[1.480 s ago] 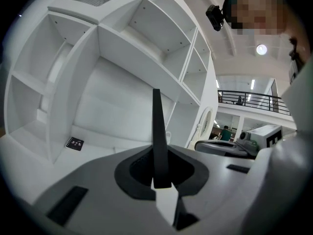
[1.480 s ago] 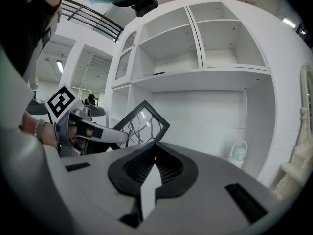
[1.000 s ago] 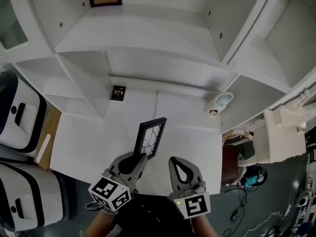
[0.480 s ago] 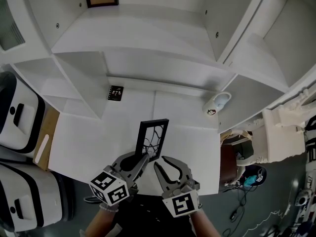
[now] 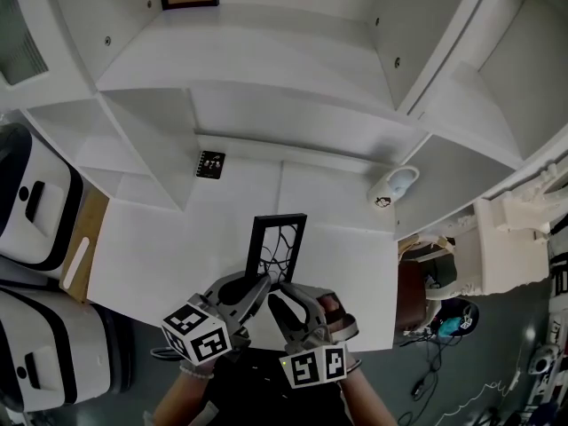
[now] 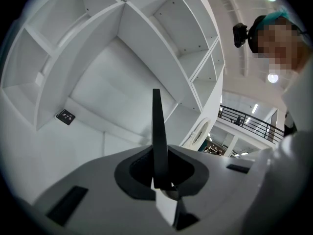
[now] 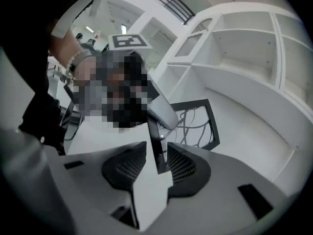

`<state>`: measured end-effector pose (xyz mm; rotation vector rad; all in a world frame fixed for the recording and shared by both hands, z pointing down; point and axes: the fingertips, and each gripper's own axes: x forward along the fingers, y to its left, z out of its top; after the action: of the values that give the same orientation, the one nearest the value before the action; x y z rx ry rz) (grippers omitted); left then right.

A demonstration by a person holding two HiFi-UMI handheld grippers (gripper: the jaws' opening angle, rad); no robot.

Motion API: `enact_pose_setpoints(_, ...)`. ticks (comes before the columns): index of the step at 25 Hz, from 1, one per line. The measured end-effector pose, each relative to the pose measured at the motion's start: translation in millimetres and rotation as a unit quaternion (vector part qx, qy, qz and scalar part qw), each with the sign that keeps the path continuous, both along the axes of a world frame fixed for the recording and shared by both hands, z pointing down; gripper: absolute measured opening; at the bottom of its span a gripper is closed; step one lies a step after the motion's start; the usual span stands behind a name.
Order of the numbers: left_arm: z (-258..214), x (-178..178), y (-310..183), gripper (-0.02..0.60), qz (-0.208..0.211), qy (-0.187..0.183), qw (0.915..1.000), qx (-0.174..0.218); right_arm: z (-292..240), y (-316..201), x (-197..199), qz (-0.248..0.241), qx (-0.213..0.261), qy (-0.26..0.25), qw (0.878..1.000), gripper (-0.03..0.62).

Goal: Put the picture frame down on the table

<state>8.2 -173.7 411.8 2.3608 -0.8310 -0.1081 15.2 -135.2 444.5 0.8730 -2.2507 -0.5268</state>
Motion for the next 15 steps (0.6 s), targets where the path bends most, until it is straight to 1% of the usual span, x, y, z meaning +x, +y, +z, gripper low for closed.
enact_pose_setpoints(2,0.7,0.4,1.6,0.034,0.005,0.004,1.0000,-0.003,3.8,1.8,-4.5,-0.014,0.011,0.022,1.000,0.117)
enact_pose_setpoints(7,4.1,1.0,5.0,0.034,0.013,0.011,0.9997,-0.015,3.6,1.6,-8.1,-0.019,0.028,0.036,0.999,0.117)
enact_pose_setpoints(8,4.9,0.6,5.4,0.034,0.014,0.014,0.9996,-0.019,2.9,2.5,-8.3,-0.022,0.034,0.040,0.998,0.111)
enact_pose_setpoints(9,5.3,0.4,5.8,0.034,0.015,0.018,0.9995,-0.023,2.6,3.7,-8.5,-0.026,0.040,0.046,0.998,0.080)
enact_pose_setpoints(12,6.5,0.8,6.8,0.035,0.017,0.030,0.9989,-0.031,4.2,7.1,-7.9,-0.036,0.054,0.070,0.995,0.074)
enact_pose_setpoints(15,8.5,1.1,6.5,0.035,0.016,0.047,0.9978,-0.044,5.2,8.8,-6.9,-0.039,0.062,0.083,0.994,0.074)
